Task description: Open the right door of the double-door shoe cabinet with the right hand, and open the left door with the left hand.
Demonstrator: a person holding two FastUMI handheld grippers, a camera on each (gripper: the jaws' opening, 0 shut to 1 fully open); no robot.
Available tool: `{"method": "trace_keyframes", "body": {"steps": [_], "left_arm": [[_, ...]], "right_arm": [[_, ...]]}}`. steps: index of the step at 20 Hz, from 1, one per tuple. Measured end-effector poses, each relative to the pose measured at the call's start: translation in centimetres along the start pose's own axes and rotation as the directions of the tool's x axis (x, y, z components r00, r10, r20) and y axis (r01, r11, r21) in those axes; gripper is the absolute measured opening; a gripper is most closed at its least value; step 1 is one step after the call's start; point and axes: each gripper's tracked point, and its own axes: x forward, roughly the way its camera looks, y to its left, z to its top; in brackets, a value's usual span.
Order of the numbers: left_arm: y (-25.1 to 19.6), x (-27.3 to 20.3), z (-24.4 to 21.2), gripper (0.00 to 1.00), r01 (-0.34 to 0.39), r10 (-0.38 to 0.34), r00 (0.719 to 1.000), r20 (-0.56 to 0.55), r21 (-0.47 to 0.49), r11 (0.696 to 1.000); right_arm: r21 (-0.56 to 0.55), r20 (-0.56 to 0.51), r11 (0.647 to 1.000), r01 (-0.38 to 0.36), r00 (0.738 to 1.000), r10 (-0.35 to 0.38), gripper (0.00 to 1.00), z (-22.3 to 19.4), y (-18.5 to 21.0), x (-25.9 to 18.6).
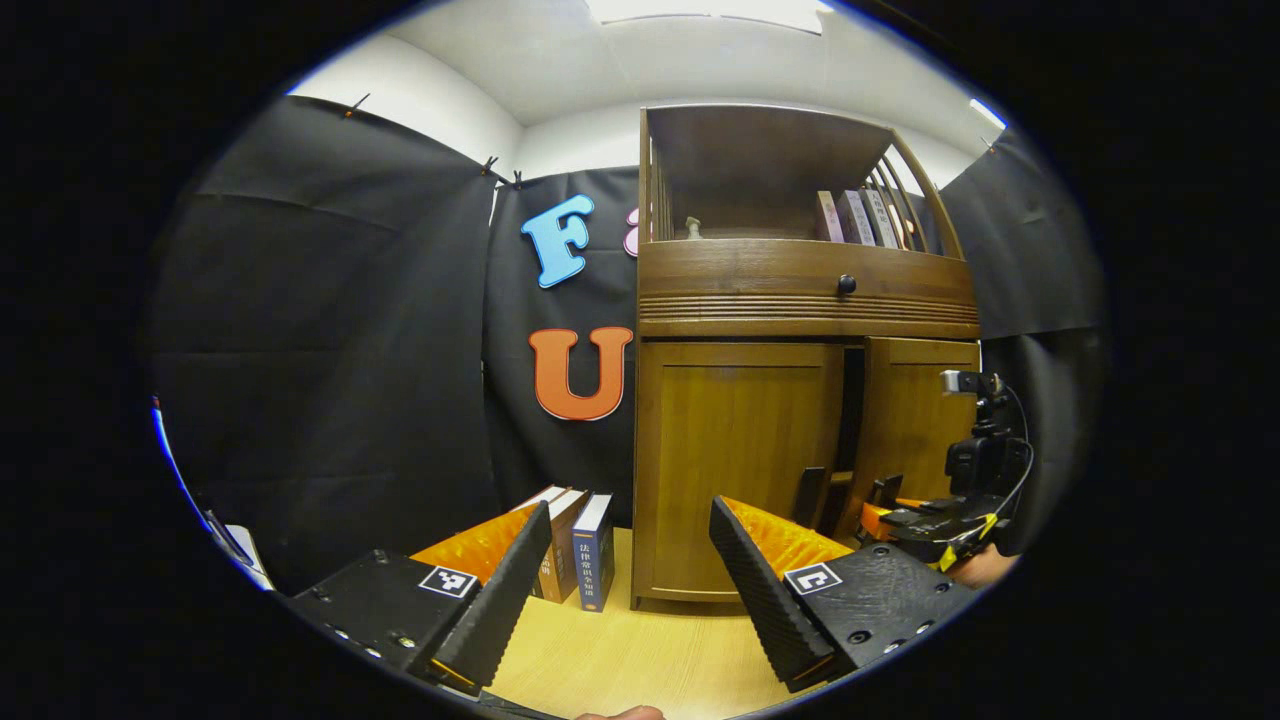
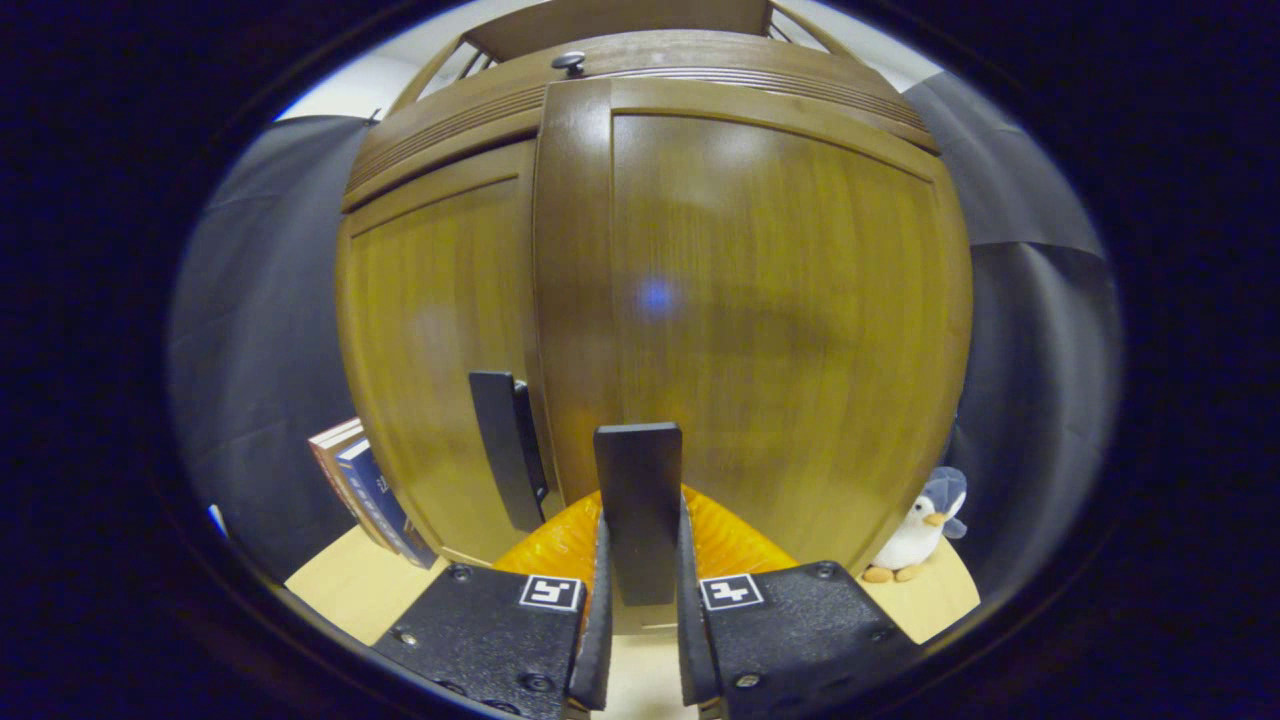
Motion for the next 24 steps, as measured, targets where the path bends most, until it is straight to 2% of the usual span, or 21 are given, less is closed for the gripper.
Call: {"method": "trace_keyframes", "body": {"steps": [1,16,24], "left_arm": [[-0.2,0.1,0.0,0.95,0.004,-0.004,1.0,-0.001,-0.004,1.0],[-6.4,0.6,-1.2,0.95,0.114,-0.114,0.993,-0.032,-0.004,0.994],[-10.6,2.0,-2.3,0.95,0.19,-0.19,0.981,-0.045,-0.004,0.982]], "right_arm": [[0.001,-0.003,1.0,-0.003,1.0,0.003,0.3,-0.3,-0.2,-0.7],[0.012,-0.007,1.0,-0.021,1.0,0.021,0.28,-2.3,-4.6,-9.5],[0.014,0.007,1.0,0.022,1.0,-0.022,0.23,-3.3,-8.2,-13.2]]}}
